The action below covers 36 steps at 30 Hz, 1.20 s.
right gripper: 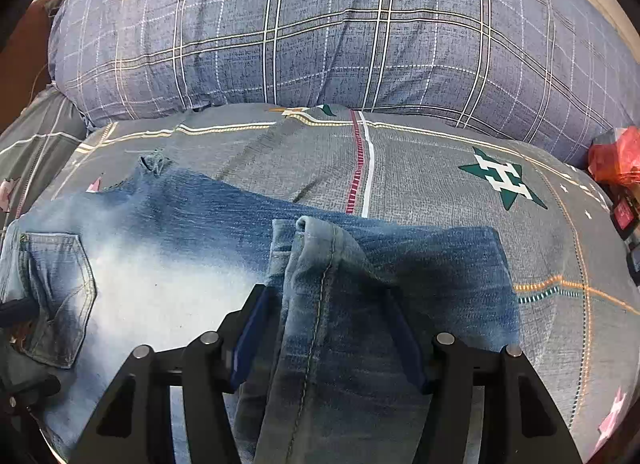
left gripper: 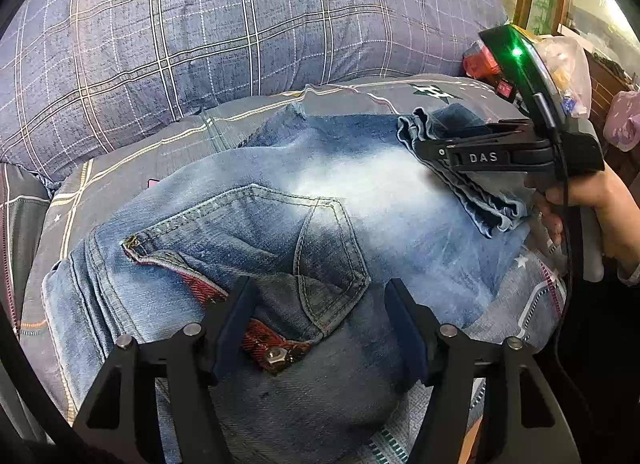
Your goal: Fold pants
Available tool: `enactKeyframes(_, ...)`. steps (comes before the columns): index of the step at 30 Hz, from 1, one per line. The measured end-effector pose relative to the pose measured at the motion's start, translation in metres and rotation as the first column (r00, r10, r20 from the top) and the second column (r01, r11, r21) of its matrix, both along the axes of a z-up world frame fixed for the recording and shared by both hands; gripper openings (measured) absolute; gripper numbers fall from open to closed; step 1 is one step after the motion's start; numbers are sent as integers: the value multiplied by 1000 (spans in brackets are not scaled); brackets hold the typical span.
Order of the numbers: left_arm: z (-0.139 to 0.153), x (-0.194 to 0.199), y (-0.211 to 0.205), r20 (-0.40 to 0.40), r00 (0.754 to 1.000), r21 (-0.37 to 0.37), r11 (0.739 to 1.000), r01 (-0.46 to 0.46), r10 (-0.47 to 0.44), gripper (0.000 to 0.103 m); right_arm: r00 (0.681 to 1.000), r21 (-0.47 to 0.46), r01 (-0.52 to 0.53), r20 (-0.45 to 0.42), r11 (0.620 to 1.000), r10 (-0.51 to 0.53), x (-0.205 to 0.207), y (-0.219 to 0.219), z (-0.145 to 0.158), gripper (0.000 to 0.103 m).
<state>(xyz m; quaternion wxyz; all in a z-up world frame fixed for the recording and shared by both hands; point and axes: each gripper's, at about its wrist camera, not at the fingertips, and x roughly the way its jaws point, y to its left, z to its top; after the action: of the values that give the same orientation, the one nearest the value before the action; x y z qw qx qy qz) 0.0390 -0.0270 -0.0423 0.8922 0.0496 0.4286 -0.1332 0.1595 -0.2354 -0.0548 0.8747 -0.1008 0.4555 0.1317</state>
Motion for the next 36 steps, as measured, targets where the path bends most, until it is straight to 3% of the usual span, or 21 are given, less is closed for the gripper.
enactKeyframes(4, 15, -5, 5, -9, 1000, -29, 999, -15, 14, 68, 995, -38, -41, 91, 998, 44, -19, 1, 8, 63)
enactKeyframes(9, 44, -22, 26, 55, 996, -54, 996, -67, 70, 68, 974, -28, -139, 177, 990, 142, -56, 15, 24, 63)
enactKeyframes(13, 54, -27, 56, 70, 988, -54, 990, -132, 135, 70, 967, 69, -206, 165, 976, 192, -76, 32, 30, 63)
enactKeyframes(16, 44, -22, 74, 40, 979, 17, 979, -202, 201, 70, 980, 268, -200, 71, 942, 188, -85, 47, 27, 63)
enactKeyframes(17, 38, -21, 79, 29, 975, 45, 974, -222, 221, 70, 979, 284, -205, 63, 937, 196, -90, 56, 26, 63)
enactKeyframes(20, 15, -18, 92, -33, 967, 74, 966, -249, 252, 70, 959, 216, -281, 87, 935, 268, -111, 93, 20, 63)
enactKeyframes(23, -4, -18, 104, -86, 961, 6, 965, -262, 262, 71, 951, 113, -309, 39, 944, 307, -119, 121, -5, 63)
enactKeyframes(24, -4, -20, 108, -85, 960, -28, 962, -270, 267, 72, 955, 136, -296, 48, 946, 292, -119, 118, -8, 65)
enactKeyframes(28, -5, -22, 111, -83, 962, -49, 964, -263, 258, 72, 965, 234, -255, 5, 938, 261, -110, 105, -9, 66)
enactKeyframes(32, -7, -24, 112, -77, 965, -65, 965, -255, 250, 72, 970, 185, -242, 48, 953, 237, -119, 108, -10, 67)
enactKeyframes(36, -6, -25, 116, -78, 968, -83, 966, -244, 238, 72, 980, 192, -201, 21, 961, 200, -120, 108, -6, 67)
